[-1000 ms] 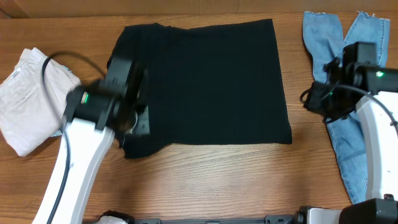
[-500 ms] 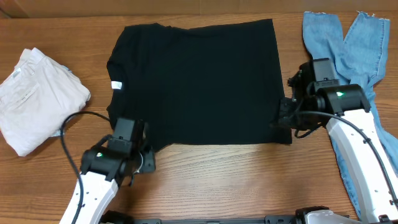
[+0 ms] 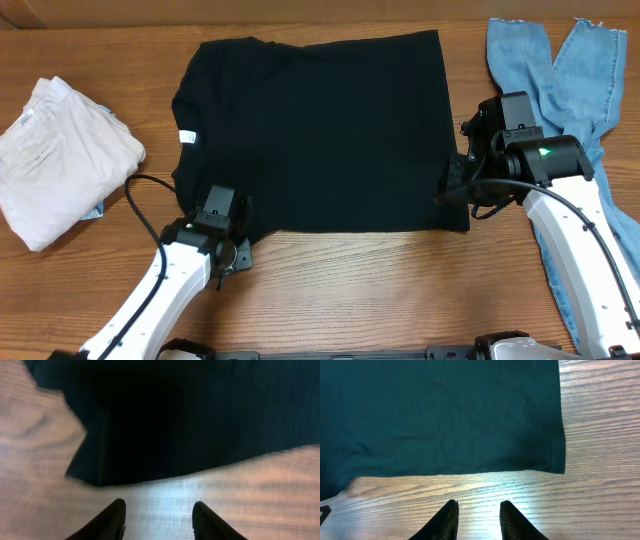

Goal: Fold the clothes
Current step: 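Move both grippers to the black shirt's bottom hem corners, then grasp the black shirt's bottom hem corners with both grippers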

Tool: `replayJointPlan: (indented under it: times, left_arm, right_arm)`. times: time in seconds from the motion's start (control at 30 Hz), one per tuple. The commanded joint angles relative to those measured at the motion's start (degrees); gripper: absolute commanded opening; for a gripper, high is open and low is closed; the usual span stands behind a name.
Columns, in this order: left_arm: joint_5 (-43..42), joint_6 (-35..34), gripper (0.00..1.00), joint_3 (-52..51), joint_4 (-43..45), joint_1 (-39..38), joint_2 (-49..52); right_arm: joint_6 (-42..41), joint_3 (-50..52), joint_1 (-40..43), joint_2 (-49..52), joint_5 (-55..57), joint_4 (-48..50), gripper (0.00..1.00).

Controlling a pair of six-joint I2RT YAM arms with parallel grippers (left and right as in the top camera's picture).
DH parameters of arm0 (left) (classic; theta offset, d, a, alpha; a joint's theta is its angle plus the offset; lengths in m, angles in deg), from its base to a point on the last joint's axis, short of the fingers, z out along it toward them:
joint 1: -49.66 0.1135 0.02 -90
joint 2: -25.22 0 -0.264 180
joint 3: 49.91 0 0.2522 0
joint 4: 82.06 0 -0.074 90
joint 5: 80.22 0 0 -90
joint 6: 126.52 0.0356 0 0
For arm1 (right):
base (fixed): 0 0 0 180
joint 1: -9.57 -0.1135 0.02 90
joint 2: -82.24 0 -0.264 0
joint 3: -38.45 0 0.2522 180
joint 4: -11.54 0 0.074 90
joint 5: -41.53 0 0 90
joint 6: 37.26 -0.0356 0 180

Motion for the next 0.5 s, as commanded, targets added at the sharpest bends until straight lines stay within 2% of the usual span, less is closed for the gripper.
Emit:
replayJointPlan:
  times: [0.0, 0.3, 0.33, 0.4, 0.47]
  left_arm:
    - [2.8, -1.33, 0.47, -0.39, 4.61, 0.15, 4.04]
    - [4.87, -0.9, 0.46, -0.39, 10.23, 0.31, 6.69]
    - [4.85, -0.87, 0.41, -0.39, 10.14, 0.31, 6.69]
    - [4.79, -0.9, 0.23, -0.39, 10.01, 0.28, 6.69]
    - [3.98, -0.02, 0.12, -0.37, 10.23, 0.28, 6.69]
  right_arm:
    - [-0.33, 0.24, -0.09, -0.7, 2.23, -0.02, 0.34]
    - [-0.33, 0.24, -0.09, 0.22, 2.54, -0.11, 0.34]
    - [-0.33, 0.24, -0.09, 0.22, 2.54, -0.13, 0.34]
    - [-0.33, 0.24, -0.09, 0.22, 2.54, -0.13, 0.34]
    - [-0.33, 0.24, -0.09, 0.22, 2.56, -0.07, 0.34]
